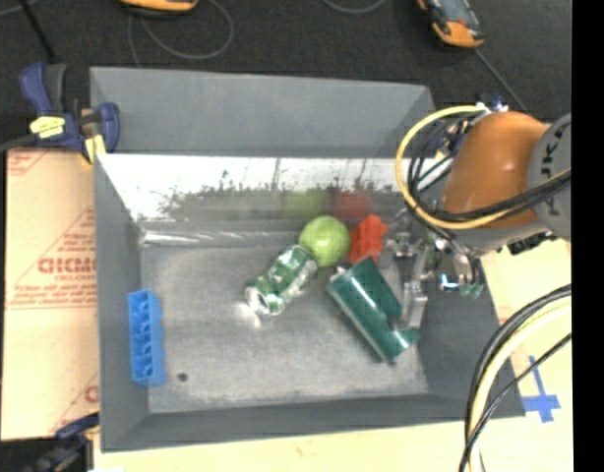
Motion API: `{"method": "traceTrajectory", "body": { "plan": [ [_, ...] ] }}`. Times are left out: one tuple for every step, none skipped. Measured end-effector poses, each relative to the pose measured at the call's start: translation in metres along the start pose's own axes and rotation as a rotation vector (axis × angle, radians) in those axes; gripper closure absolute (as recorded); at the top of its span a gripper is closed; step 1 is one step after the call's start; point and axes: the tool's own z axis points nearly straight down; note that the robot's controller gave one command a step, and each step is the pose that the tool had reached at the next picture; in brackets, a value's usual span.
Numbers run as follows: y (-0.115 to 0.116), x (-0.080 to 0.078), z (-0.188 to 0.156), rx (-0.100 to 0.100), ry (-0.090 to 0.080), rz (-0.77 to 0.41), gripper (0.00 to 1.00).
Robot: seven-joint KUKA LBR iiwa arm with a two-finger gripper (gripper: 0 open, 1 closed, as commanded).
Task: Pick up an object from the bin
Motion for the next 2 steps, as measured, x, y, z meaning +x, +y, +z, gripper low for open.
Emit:
{"method": "traceTrajectory", "body": {
  "plan": [
    [0.0,-0.002,-0.005,0.001,-0.008,-0.002,0.0],
    [0.023,-0.017,0.028,0.005,-0.011,-0.018,0.0]
  ]
}}
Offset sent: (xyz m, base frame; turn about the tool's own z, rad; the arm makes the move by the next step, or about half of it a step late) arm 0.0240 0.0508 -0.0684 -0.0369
